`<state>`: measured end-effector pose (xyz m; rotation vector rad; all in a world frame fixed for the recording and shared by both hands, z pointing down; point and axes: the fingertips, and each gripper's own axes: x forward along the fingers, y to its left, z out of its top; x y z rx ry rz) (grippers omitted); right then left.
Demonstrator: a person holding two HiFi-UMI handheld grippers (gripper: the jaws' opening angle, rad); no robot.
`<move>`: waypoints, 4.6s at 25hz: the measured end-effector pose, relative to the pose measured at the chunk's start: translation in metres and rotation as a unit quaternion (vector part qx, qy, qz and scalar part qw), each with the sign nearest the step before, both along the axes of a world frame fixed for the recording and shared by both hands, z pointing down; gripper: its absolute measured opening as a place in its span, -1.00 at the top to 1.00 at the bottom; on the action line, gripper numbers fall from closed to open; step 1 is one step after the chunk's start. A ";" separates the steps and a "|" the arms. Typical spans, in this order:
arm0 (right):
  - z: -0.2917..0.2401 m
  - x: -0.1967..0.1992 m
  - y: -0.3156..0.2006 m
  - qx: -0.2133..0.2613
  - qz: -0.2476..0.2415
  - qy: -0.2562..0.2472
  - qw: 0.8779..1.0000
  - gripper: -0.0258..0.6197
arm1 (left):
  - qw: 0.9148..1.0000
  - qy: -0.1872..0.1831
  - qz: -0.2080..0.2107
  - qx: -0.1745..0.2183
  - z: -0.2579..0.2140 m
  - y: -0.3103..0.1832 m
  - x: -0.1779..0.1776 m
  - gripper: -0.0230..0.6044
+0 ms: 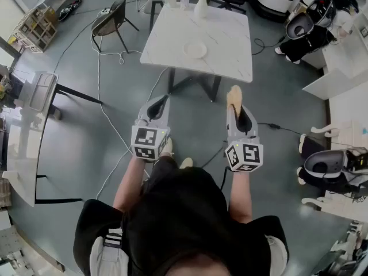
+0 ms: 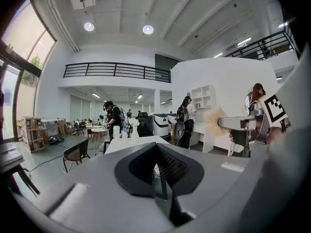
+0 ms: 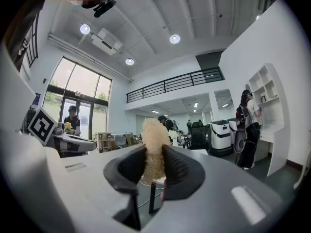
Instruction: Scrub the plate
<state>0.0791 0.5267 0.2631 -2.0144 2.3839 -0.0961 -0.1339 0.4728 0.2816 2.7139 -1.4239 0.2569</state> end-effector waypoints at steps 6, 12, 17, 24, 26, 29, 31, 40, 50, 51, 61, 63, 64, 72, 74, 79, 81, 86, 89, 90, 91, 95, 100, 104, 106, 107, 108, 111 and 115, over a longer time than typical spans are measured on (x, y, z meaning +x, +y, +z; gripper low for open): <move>-0.002 0.003 -0.007 0.002 -0.001 0.003 1.000 0.64 | 1.000 0.001 0.003 0.001 -0.002 -0.007 0.007 0.91; -0.006 0.007 -0.014 0.008 -0.010 -0.020 1.000 0.64 | 1.000 0.000 0.004 0.005 -0.005 -0.012 0.014 0.91; -0.006 0.006 -0.018 0.008 -0.013 -0.015 1.000 0.64 | 1.000 0.005 0.003 -0.001 -0.006 -0.014 0.014 0.91; -0.001 0.009 -0.039 0.001 -0.017 -0.016 1.000 0.63 | 1.000 0.001 0.001 -0.009 0.000 -0.031 0.017 0.91; -0.002 0.010 -0.052 -0.001 -0.016 -0.016 1.000 0.63 | 1.000 0.002 0.002 -0.012 0.000 -0.045 0.018 0.91; -0.001 0.012 -0.075 -0.003 -0.014 -0.014 1.000 0.63 | 1.000 0.004 0.003 -0.016 0.001 -0.071 0.020 0.91; 0.001 0.014 -0.093 -0.005 -0.010 -0.012 1.000 0.63 | 1.000 0.006 0.006 -0.018 0.003 -0.091 0.023 0.91; 0.003 0.014 -0.199 -0.024 0.004 -0.005 1.000 0.63 | 0.999 0.012 0.032 -0.035 0.010 -0.206 0.037 0.91; 0.000 0.003 -0.324 -0.042 0.022 0.003 0.999 0.63 | 0.997 0.013 0.064 -0.051 0.019 -0.339 0.034 0.91; 0.000 0.001 -0.335 -0.043 0.022 0.004 0.999 0.63 | 0.996 0.012 0.066 -0.055 0.022 -0.349 0.033 0.91; 0.021 -0.026 -0.417 -0.072 0.027 0.012 0.997 0.63 | 0.992 0.011 0.090 -0.094 0.049 -0.425 0.022 0.91; 0.026 -0.029 -0.425 -0.077 0.029 0.010 0.997 0.63 | 0.990 0.012 0.097 -0.101 0.055 -0.432 0.023 0.91; 0.029 -0.031 -0.429 -0.080 0.030 0.010 0.996 0.63 | 0.989 0.014 0.101 -0.106 0.059 -0.434 0.024 0.91; 0.052 -0.036 -0.463 -0.109 0.021 0.011 0.994 0.63 | 0.984 0.008 0.111 -0.137 0.092 -0.456 0.032 0.91; 0.060 -0.033 -0.474 -0.116 0.015 0.009 0.993 0.63 | 0.983 0.005 0.109 -0.146 0.099 -0.464 0.036 0.91; 0.092 -0.027 -0.499 -0.150 -0.014 0.004 0.989 0.63 | 0.981 -0.001 0.085 -0.172 0.121 -0.478 0.048 0.91; 0.106 -0.024 -0.508 -0.163 -0.029 0.004 0.986 0.63 | 0.979 -0.001 0.076 -0.187 0.130 -0.481 0.054 0.91; 0.136 -0.016 -0.529 -0.194 -0.056 -0.006 0.979 0.63 | 0.976 -0.008 0.064 -0.209 0.156 -0.488 0.071 0.91; 0.153 -0.011 -0.538 -0.209 -0.073 -0.006 0.975 0.63 | 0.972 -0.013 0.056 -0.227 0.175 -0.491 0.078 0.91; 0.159 -0.008 -0.541 -0.214 -0.077 -0.007 0.974 0.63 | 0.971 -0.015 0.053 -0.234 0.182 -0.492 0.080 0.91; 0.166 -0.006 -0.543 -0.219 -0.082 -0.009 0.972 0.63 | 0.969 -0.016 0.049 -0.241 0.189 -0.492 0.082 0.91; 0.189 -0.001 -0.547 -0.238 -0.100 -0.012 0.966 0.63 | 0.962 -0.017 0.032 -0.270 0.215 -0.493 0.087 0.91; 0.215 0.002 -0.549 -0.256 -0.118 -0.020 0.959 0.63 | 0.956 -0.021 0.018 -0.294 0.242 -0.491 0.093 0.91; 0.233 0.002 -0.549 -0.270 -0.130 -0.025 0.954 0.63 | 0.950 -0.018 0.006 -0.310 0.259 -0.491 0.097 0.91; 0.240 0.002 -0.549 -0.274 -0.135 -0.026 0.952 0.63 | 0.947 -0.018 -0.001 -0.321 0.268 -0.491 0.098 0.91; 0.242 0.002 -0.549 -0.275 -0.136 -0.026 0.951 0.63 | 0.945 -0.021 -0.003 -0.326 0.272 -0.492 0.098 0.91; 0.243 0.003 -0.549 -0.277 -0.138 -0.027 0.951 0.63 | 0.943 -0.024 -0.006 -0.331 0.277 -0.492 0.098 0.91; 0.248 0.005 -0.549 -0.281 -0.141 -0.026 0.949 0.63 | 0.936 -0.032 -0.020 -0.351 0.287 -0.492 0.098 0.91; 0.254 0.008 -0.552 -0.284 -0.142 -0.025 0.948 0.63 | 0.919 -0.034 -0.034 -0.390 0.305 -0.493 0.100 0.66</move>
